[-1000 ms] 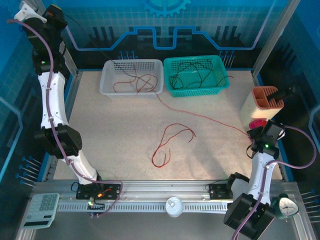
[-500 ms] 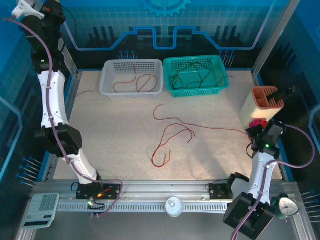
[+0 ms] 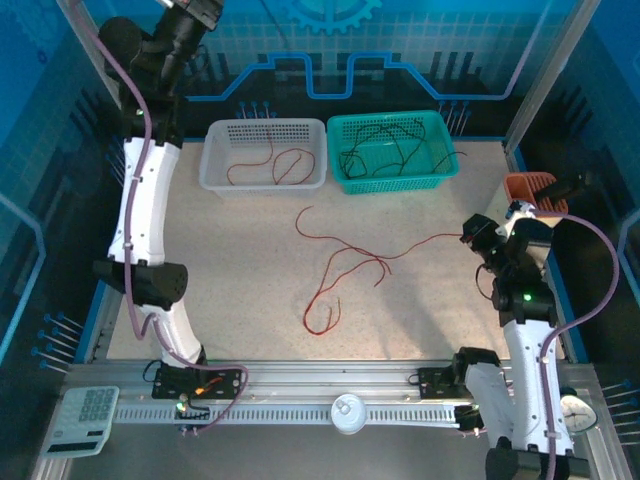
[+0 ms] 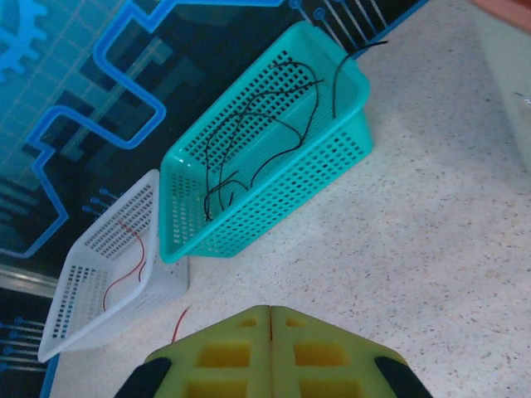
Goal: Untangle the cables
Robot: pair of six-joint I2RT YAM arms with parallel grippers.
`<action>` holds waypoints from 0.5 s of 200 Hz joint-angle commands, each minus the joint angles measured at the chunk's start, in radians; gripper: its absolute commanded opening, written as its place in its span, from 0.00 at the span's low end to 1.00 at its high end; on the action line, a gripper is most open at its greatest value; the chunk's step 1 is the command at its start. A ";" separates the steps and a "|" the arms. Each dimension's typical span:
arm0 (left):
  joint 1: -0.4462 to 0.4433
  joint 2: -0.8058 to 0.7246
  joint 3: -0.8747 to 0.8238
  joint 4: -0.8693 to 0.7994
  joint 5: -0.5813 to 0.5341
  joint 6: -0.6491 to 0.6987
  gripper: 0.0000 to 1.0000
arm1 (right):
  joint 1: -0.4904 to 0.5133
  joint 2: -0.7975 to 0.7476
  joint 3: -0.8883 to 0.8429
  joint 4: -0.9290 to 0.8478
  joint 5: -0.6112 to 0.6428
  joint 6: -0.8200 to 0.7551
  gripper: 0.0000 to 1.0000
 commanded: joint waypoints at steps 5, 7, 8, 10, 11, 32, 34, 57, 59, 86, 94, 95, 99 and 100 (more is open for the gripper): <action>-0.081 0.109 0.106 0.016 0.016 0.036 0.00 | 0.058 0.013 0.021 0.019 0.038 -0.038 0.00; -0.087 0.118 0.115 0.019 0.014 0.040 0.00 | 0.062 0.016 0.021 0.021 0.038 -0.039 0.00; -0.090 0.122 0.119 0.019 0.013 0.042 0.00 | 0.063 0.017 0.021 0.023 0.037 -0.041 0.00; -0.095 0.131 0.128 0.021 0.010 0.045 0.00 | 0.068 0.019 0.021 0.025 0.038 -0.042 0.00; -0.099 0.136 0.132 0.022 0.008 0.046 0.00 | 0.070 0.021 0.021 0.027 0.038 -0.043 0.00; -0.156 0.241 0.203 0.077 -0.032 0.046 0.00 | 0.100 0.048 0.022 0.049 0.040 -0.053 0.00; -0.162 0.252 0.211 0.081 -0.036 0.046 0.00 | 0.104 0.049 0.022 0.050 0.040 -0.053 0.00; -0.215 0.349 0.258 0.178 -0.082 0.047 0.00 | 0.134 0.074 0.026 0.068 0.044 -0.057 0.00; -0.220 0.356 0.259 0.190 -0.085 0.047 0.00 | 0.136 0.075 0.027 0.068 0.046 -0.058 0.00; -0.279 0.436 0.293 0.285 -0.154 0.101 0.00 | 0.156 0.079 0.034 0.062 0.065 -0.078 0.00; -0.293 0.462 0.313 0.309 -0.174 0.125 0.00 | 0.156 0.079 0.034 0.060 0.065 -0.080 0.00; -0.295 0.465 0.316 0.313 -0.176 0.129 0.00 | 0.156 0.079 0.033 0.060 0.064 -0.081 0.00; -0.301 0.477 0.326 0.326 -0.188 0.141 0.00 | 0.156 0.080 0.033 0.060 0.064 -0.082 0.00; -0.302 0.480 0.329 0.329 -0.191 0.144 0.00 | 0.156 0.080 0.033 0.060 0.063 -0.083 0.00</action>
